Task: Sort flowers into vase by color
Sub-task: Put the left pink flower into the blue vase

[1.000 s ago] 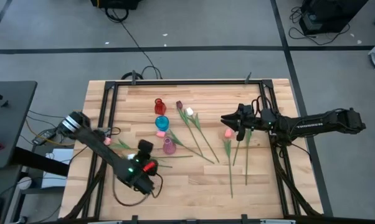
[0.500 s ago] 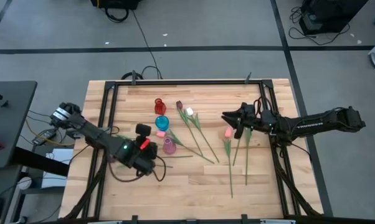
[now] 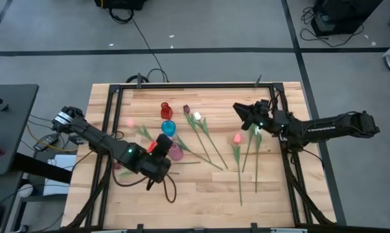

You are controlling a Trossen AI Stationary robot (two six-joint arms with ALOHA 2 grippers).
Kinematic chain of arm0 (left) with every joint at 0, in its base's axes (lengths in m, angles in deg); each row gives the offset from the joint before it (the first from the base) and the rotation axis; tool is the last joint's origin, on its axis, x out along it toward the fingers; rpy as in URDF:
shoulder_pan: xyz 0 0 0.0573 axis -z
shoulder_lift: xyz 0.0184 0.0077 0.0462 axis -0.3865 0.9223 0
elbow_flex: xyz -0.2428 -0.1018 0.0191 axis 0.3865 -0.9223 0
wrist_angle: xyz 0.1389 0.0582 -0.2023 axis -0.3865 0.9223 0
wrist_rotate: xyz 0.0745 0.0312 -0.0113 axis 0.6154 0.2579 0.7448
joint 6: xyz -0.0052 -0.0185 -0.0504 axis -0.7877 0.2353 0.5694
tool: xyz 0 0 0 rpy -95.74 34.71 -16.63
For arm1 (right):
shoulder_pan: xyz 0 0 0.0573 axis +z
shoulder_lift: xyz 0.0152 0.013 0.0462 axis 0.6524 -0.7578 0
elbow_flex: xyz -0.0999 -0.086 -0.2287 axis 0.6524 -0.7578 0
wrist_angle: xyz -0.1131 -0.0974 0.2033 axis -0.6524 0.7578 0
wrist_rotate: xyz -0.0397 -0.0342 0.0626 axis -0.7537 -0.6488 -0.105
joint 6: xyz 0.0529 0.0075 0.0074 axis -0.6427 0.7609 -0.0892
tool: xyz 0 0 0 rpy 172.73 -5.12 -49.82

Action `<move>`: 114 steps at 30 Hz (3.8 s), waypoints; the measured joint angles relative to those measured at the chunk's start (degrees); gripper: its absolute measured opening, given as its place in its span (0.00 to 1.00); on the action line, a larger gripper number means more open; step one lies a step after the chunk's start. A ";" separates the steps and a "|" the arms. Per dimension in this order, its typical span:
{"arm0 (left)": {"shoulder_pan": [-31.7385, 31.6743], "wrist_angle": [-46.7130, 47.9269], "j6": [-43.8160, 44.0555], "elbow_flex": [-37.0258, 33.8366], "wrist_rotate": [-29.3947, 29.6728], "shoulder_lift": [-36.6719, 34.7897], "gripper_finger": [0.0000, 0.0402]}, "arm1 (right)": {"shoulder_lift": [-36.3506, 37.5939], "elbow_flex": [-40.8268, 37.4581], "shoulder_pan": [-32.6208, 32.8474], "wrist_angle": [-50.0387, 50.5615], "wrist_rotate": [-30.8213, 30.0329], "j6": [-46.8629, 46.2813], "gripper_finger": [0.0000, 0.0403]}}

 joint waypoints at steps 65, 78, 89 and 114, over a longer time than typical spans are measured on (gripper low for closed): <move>7.39 15.40 3.66 -0.63 5.69 -8.73 0.03 | -40.87 31.49 -3.80 2.70 12.10 -4.48 0.29; 5.84 19.64 -2.23 -0.61 9.14 -8.62 0.03 | -40.87 31.49 -4.72 3.86 19.77 -5.14 0.29; 5.82 19.65 -6.68 -0.61 10.72 -8.62 0.03 | -40.87 31.49 -6.88 6.97 23.84 -6.47 0.29; 4.85 27.32 -10.76 -2.97 25.12 -8.59 0.03 | -39.82 45.73 -5.97 27.95 23.82 1.48 0.29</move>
